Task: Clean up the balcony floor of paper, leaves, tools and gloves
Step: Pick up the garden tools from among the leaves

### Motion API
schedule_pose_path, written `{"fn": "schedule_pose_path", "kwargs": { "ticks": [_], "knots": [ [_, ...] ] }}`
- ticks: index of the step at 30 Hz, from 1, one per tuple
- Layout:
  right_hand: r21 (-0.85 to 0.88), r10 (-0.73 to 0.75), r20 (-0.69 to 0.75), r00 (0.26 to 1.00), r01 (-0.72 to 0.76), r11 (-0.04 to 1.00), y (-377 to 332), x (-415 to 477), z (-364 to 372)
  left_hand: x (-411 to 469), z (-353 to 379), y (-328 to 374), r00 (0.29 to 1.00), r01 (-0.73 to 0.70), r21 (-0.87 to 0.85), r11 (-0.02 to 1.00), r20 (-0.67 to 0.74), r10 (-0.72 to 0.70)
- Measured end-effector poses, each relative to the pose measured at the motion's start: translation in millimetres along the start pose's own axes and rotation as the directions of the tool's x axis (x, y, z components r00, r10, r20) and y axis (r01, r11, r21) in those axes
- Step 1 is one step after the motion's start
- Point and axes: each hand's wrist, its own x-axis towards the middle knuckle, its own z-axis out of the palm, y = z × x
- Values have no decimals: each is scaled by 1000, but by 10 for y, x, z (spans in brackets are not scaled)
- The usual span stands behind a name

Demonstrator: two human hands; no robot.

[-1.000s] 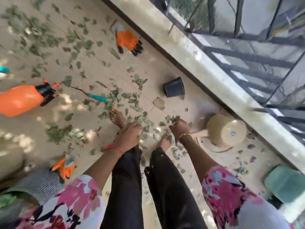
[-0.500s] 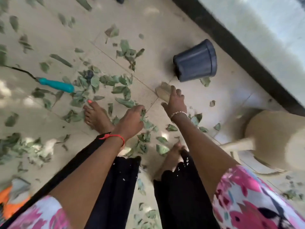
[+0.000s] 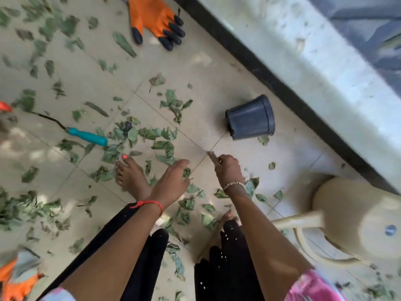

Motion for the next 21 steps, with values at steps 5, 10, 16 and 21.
{"fn": "schedule_pose_path", "kwargs": {
  "ticks": [5,10,16,21],
  "knots": [
    [27,-136,59,989,135,990,-112,-680,-649,-562,-184,698,998,3,-82,997,-62,-8],
    [103,-210,25,977,206,973,-230,-1531,-1277,-1290,-387,1377,997,-72,-79,994,-38,69],
    [288,-161,-78,984,177,941,-114,-2404,-1554,-2050,-431,1850,979,-144,-38,989,-154,137],
    [439,-61,-72,996,86,895,230,-3007,-1458,-2581,-190,1870,978,-202,60,978,-48,205]
  ]
}}
